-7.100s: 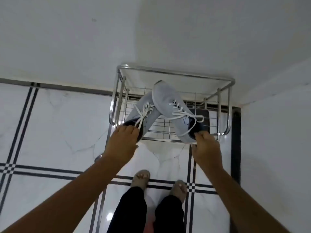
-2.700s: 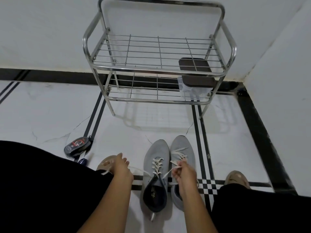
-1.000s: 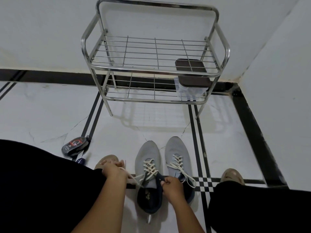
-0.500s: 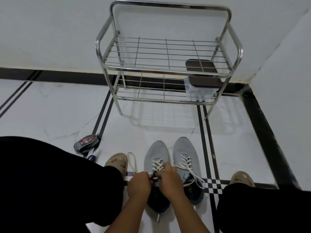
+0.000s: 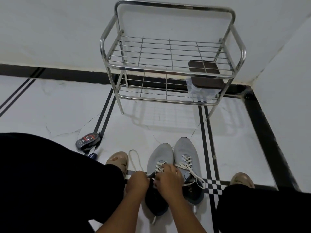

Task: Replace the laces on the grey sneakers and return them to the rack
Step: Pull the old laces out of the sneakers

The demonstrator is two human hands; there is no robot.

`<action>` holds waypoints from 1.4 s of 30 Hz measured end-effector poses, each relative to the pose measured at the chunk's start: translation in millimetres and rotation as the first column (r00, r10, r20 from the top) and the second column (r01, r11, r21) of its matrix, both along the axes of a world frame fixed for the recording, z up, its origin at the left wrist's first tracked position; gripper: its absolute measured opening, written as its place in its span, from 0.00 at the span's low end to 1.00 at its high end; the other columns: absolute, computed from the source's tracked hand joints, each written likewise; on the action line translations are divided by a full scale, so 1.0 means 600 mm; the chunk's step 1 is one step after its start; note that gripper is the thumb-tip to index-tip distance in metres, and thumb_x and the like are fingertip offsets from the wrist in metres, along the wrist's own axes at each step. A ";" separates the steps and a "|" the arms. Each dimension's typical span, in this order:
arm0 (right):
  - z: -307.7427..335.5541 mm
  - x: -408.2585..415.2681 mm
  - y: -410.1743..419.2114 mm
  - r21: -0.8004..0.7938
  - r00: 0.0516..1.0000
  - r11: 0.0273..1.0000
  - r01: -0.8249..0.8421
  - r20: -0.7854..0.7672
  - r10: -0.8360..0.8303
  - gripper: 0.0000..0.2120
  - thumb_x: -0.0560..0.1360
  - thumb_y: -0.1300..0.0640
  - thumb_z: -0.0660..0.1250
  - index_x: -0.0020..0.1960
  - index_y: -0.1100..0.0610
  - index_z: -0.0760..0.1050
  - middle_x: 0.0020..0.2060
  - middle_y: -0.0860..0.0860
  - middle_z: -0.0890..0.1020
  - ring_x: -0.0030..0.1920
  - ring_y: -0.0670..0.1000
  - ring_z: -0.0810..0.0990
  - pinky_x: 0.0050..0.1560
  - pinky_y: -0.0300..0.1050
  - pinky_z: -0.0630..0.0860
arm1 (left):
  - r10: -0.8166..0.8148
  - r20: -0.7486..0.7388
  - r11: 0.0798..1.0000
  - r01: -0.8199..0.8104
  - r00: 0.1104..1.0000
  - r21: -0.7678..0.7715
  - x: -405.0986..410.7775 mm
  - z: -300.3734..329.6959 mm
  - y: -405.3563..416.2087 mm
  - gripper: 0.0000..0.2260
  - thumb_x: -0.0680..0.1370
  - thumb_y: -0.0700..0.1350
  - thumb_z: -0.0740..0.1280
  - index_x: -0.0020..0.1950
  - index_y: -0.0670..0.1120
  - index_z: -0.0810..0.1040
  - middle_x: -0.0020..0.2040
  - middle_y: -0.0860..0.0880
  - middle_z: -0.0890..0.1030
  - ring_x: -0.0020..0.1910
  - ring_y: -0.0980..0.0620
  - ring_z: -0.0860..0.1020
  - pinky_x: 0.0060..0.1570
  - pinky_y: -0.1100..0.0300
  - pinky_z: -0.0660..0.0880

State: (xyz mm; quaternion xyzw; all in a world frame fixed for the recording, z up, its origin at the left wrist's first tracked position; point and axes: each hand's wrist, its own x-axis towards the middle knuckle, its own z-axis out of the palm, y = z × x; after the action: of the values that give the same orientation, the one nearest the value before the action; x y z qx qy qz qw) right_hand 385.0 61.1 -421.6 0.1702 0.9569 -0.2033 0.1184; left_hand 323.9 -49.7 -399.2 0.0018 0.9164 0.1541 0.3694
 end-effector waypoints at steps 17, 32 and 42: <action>0.064 -0.031 0.065 -0.695 0.410 0.251 0.674 0.069 -0.910 0.16 0.81 0.55 0.59 0.67 0.58 0.72 0.60 0.57 0.77 0.52 0.56 0.79 0.48 0.46 0.77 | -0.126 0.088 0.988 0.133 0.988 -0.073 -0.014 0.004 0.009 0.14 0.77 0.40 0.60 0.61 0.44 0.76 0.57 0.43 0.81 0.56 0.45 0.80 0.54 0.54 0.78; 0.016 0.051 0.032 -0.390 0.850 0.764 0.514 0.353 -0.392 0.08 0.77 0.58 0.63 0.49 0.57 0.81 0.47 0.56 0.82 0.52 0.57 0.80 0.47 0.43 0.74 | -0.247 -0.282 0.962 0.268 0.927 0.041 0.013 -0.006 0.026 0.12 0.78 0.43 0.61 0.60 0.50 0.66 0.58 0.47 0.71 0.55 0.45 0.75 0.52 0.51 0.74; 0.014 0.052 0.030 -0.401 0.867 0.774 0.490 0.321 -0.382 0.09 0.76 0.58 0.63 0.51 0.58 0.81 0.48 0.56 0.82 0.52 0.56 0.80 0.50 0.44 0.76 | 0.429 0.068 0.796 -0.413 0.901 0.442 -0.015 0.003 0.023 0.14 0.79 0.47 0.61 0.36 0.44 0.75 0.31 0.49 0.78 0.29 0.53 0.79 0.34 0.60 0.72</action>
State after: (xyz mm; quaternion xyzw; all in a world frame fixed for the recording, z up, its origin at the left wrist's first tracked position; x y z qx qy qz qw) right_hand 416.3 79.2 -412.9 0.3763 0.7929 -0.4303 0.2111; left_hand 315.0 -36.0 -397.4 -0.1145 0.8400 0.4381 0.2989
